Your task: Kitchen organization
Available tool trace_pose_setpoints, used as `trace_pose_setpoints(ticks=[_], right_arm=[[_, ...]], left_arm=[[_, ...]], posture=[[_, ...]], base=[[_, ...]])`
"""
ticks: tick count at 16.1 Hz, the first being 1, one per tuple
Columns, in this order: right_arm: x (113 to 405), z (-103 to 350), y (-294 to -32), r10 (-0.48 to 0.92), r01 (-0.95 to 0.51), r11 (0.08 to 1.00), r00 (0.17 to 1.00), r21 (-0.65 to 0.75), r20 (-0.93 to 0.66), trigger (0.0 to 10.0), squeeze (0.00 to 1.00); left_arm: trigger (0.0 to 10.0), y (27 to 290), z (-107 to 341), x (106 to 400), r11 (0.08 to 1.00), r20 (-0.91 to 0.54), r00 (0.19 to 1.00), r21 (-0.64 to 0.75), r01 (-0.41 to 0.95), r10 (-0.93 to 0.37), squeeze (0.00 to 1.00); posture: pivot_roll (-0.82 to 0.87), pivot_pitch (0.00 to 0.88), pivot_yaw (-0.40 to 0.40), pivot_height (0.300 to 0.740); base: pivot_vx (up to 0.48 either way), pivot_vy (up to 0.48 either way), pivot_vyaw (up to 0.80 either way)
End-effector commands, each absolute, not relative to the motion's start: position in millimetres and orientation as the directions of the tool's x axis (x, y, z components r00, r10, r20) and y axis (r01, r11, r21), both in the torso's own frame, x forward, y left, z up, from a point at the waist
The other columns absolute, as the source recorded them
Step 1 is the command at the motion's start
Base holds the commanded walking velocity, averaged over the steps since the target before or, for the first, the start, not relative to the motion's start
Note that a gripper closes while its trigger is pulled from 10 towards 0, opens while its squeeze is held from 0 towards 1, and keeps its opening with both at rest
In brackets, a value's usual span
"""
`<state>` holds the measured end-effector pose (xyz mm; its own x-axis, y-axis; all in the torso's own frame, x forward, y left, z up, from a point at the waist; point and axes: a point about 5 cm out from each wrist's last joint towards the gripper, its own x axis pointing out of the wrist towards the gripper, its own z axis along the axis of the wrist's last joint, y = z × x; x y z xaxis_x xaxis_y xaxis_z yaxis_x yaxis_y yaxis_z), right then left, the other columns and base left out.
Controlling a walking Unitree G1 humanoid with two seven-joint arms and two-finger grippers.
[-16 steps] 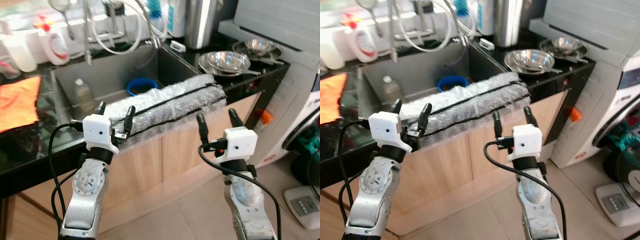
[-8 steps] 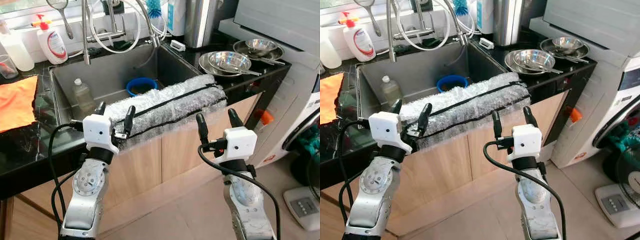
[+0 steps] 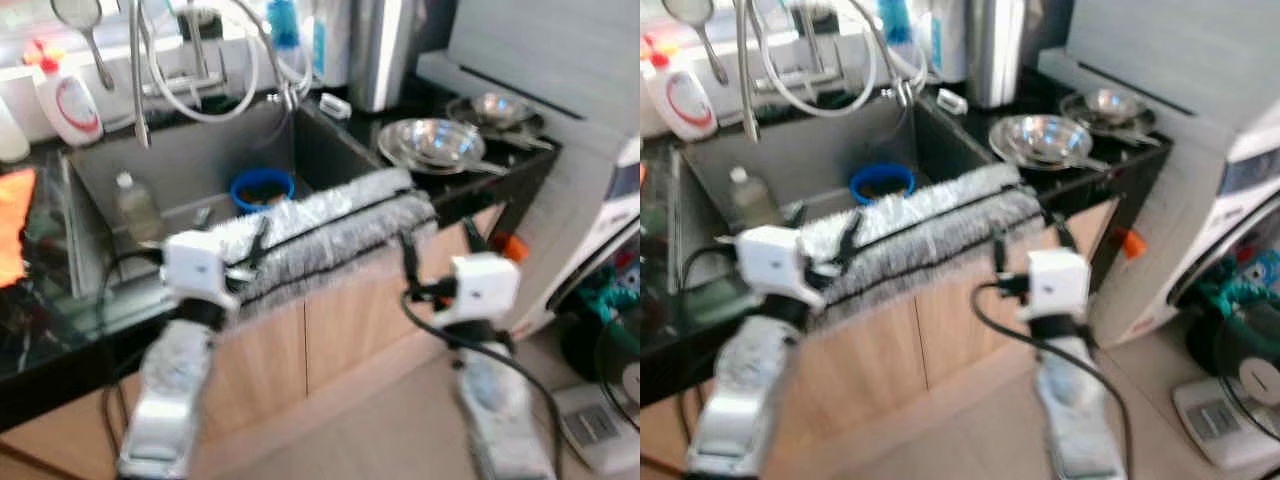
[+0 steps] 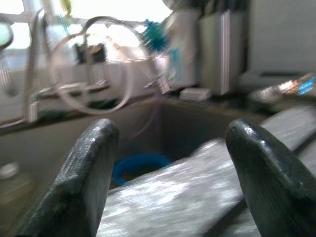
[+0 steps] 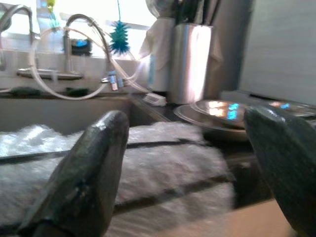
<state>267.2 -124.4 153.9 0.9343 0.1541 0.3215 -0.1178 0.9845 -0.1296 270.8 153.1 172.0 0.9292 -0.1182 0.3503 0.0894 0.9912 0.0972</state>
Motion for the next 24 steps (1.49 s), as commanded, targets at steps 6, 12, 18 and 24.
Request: trace_pose_setpoints(ticks=[6, 12, 18, 24], right_arm=[[266.1, 152.8, -131.2, 0.14, -0.1, 0.986, 0.937, -0.136, 0.321, 10.0, 0.0], [265.9, 151.5, -129.3, 0.164, -0.124, 0.982, 0.935, -0.145, 0.313, 10.0, 0.0], [265.8, 150.6, -127.0, 0.19, -0.151, 0.978, 0.934, -0.146, 0.303, 10.0, 0.0], [262.6, 149.6, -118.5, 0.281, -0.252, 0.958, 0.918, -0.137, 0.28, 10.0, 0.0]], left_arm=[[10.0, 149.9, 174.5, 271.1, 0.99, 0.365, 0.922, 0.1, 0.097, -0.128, 0.0], [10.0, 150.5, 174.4, 271.3, 0.99, 0.366, 0.922, 0.101, 0.094, -0.125, 0.0], [10.0, 152.0, 175.4, 271.7, 0.993, 0.376, 0.921, 0.095, 0.076, -0.107, 0.0], [10.0, 152.6, 175.8, 270.7, 0.993, 0.38, 0.92, 0.093, 0.067, -0.098, 0.0]], posture=[[-0.03, 0.0, 0.022, 0.74], [-0.03, 0.0, 0.021, 0.74], [-0.03, 0.0, 0.02, 0.74], [-0.03, 0.0, 0.021, 0.74]], base=[[0.307, 0.0, 0.0], [0.309, 0.0, 0.0], [0.153, 0.0, 0.0], [0.0, 0.0, 0.0]])
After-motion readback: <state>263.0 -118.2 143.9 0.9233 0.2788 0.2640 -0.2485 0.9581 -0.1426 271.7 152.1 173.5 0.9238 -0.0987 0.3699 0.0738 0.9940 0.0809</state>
